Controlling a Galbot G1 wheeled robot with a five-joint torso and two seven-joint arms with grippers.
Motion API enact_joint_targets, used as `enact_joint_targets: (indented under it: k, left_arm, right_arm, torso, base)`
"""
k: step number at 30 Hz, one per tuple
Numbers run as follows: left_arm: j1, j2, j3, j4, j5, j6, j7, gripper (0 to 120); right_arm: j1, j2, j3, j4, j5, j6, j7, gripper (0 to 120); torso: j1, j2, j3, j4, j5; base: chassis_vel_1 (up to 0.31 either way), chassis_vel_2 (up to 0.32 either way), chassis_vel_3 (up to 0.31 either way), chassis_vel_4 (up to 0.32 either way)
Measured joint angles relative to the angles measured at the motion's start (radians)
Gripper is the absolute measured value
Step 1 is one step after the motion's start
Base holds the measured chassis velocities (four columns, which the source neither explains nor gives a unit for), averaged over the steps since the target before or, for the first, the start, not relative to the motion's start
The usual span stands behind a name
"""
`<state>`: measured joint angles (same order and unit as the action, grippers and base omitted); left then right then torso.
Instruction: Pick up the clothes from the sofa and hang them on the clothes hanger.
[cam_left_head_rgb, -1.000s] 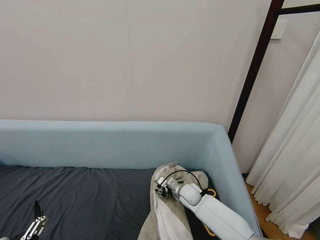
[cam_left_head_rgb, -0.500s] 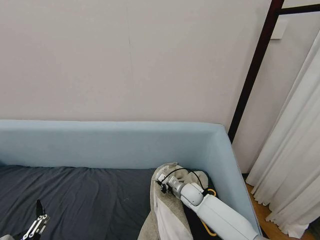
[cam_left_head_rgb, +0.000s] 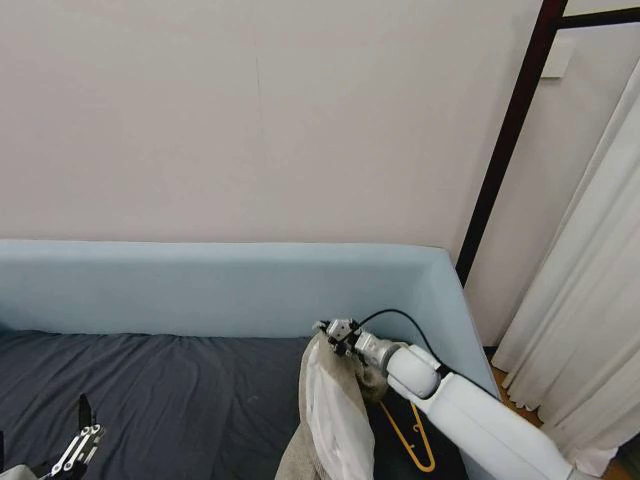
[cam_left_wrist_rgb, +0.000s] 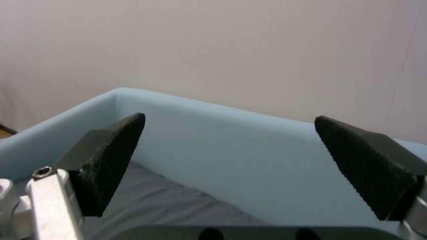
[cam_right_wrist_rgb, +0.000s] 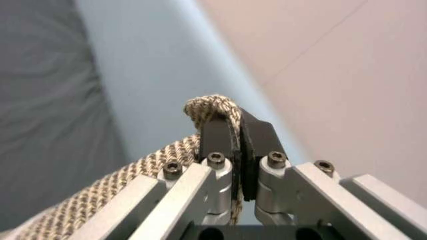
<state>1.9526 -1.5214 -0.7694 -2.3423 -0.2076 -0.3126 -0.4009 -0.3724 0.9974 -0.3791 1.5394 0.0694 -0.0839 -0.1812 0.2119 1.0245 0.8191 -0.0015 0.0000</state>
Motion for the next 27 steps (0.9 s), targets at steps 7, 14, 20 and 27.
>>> enact_joint_targets:
  k: [7,14,20,27]
  left_arm:
    - [-0.018,0.000,0.011,0.008,-0.064,-0.030,-0.017,100]
    - [-0.008,-0.006,0.016,-0.007,-0.118,-0.045,-0.030,100]
    - [0.005,-0.014,0.017,-0.024,-0.107,-0.050,-0.030,100]
    - [0.008,-0.019,0.018,-0.033,-0.096,-0.053,-0.033,100]
  right_arm:
    - [0.126,-0.053,0.020,0.088,0.063,0.067,0.005,0]
    - [0.301,-0.115,-0.026,0.125,0.197,0.141,0.009,0]
    - [0.437,-0.122,-0.057,0.104,0.220,0.185,-0.009,0]
    - [0.565,-0.086,-0.079,0.025,0.221,0.222,-0.009,0]
  torso:
    - [0.000,0.000,0.000,0.0000,0.0000]
    - [0.000,0.000,0.000,-0.0001,0.0001]
    - [0.000,0.000,0.000,0.0000,0.0000]
    - [0.000,0.000,0.000,0.0001,-0.0001]
  base:
    - [0.000,0.000,0.000,0.000]
    - [0.000,0.000,0.000,0.000]
    - [0.000,0.000,0.000,0.000]
    - [0.000,0.000,0.000,0.000]
